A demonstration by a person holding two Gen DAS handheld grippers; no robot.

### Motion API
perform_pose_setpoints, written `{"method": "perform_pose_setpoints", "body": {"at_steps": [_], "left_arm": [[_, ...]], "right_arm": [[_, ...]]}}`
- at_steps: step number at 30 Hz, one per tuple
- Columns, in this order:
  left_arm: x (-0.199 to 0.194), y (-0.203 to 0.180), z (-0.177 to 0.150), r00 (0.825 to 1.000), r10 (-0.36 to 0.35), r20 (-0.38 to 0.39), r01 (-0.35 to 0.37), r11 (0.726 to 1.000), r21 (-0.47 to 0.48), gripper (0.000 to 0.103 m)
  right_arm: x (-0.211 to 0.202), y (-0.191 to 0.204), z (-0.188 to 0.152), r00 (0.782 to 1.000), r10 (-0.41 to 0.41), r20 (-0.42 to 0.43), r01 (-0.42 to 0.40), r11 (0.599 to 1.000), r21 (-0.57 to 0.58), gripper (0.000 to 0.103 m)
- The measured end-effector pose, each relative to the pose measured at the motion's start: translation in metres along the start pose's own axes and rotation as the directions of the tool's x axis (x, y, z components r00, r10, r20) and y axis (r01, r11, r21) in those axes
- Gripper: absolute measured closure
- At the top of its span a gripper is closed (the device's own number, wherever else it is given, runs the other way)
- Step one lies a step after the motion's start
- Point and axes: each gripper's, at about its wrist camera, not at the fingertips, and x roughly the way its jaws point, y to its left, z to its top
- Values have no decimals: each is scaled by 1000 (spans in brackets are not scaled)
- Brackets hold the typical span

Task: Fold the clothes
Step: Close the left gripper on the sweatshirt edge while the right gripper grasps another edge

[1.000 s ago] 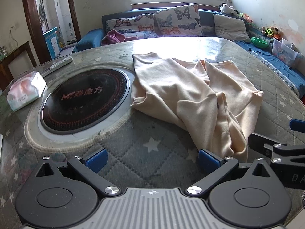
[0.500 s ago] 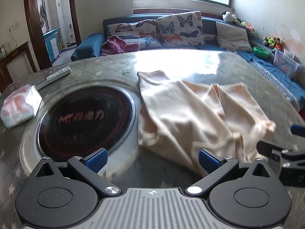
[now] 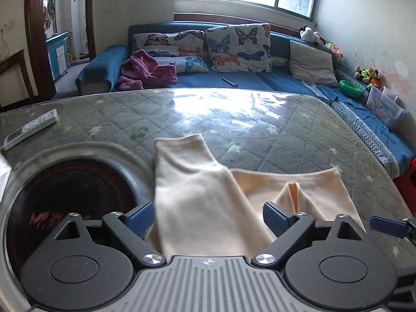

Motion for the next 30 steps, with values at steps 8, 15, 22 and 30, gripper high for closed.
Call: {"method": "perform_pose_setpoints", "body": {"at_steps": [8,15,22,30], "left_arm": [[42,-9,10,998,24,-51,-21,998,57,33],[34,8,7,999,-4,-39,6,999,46,62],[27,0,14,999,-34,-9,35,996,77,63],[30,-5,4,1000,-24,-6,24,992,126,94]], "right_arm": [[26,0,10,999,39,-26,-39,999,-16,43],[49,0,19,996,73,-48,-74,997,-28,56],[63,2,25,993,102,-59,-104,994,-36,85],[42,-6,21,998,61,9,-61,998,-30,97]]}}
